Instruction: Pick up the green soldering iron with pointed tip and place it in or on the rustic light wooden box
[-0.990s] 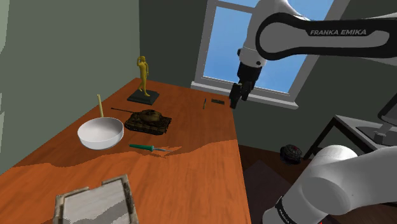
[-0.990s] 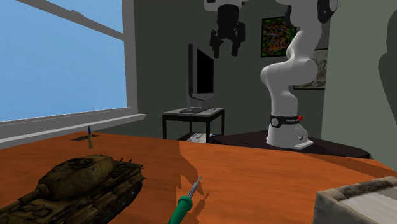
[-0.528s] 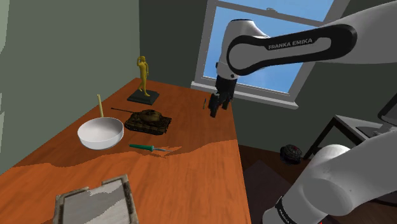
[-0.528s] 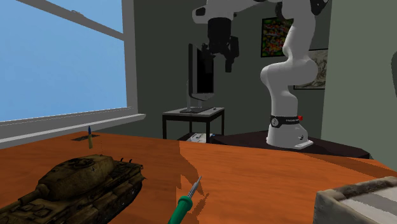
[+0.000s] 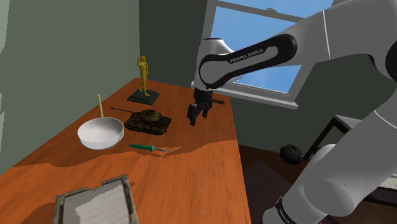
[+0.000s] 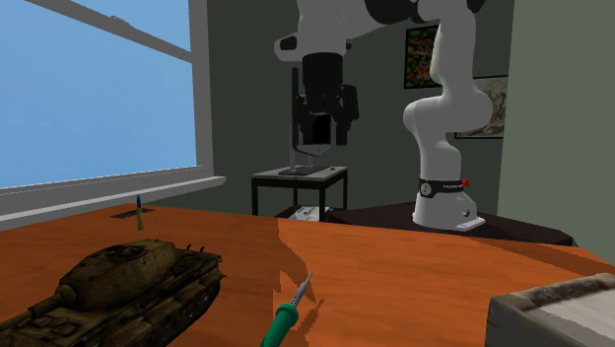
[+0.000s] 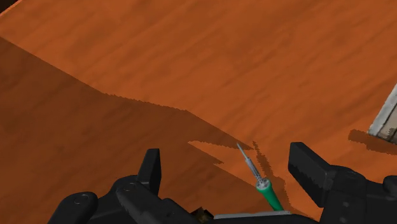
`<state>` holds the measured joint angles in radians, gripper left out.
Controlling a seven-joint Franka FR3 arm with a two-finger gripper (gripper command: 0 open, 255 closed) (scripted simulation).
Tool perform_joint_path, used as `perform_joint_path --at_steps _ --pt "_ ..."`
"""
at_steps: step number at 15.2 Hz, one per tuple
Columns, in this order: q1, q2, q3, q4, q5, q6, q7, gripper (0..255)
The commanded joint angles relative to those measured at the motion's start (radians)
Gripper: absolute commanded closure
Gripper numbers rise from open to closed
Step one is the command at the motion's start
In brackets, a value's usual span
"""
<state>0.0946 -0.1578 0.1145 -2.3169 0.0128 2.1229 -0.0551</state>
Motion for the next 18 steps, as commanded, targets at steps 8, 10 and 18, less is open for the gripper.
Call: perform_joint_path --at_steps 8,10,18 --pt "0.038 0.358 0.039 0.215 0.000 0.113 0.032 0" --pt "0.049 0.435 0.044 0.273 -0.003 0.125 0.038 0" --pt "0.099 0.746 0.060 0.557 -0.017 0.127 0.055 0"
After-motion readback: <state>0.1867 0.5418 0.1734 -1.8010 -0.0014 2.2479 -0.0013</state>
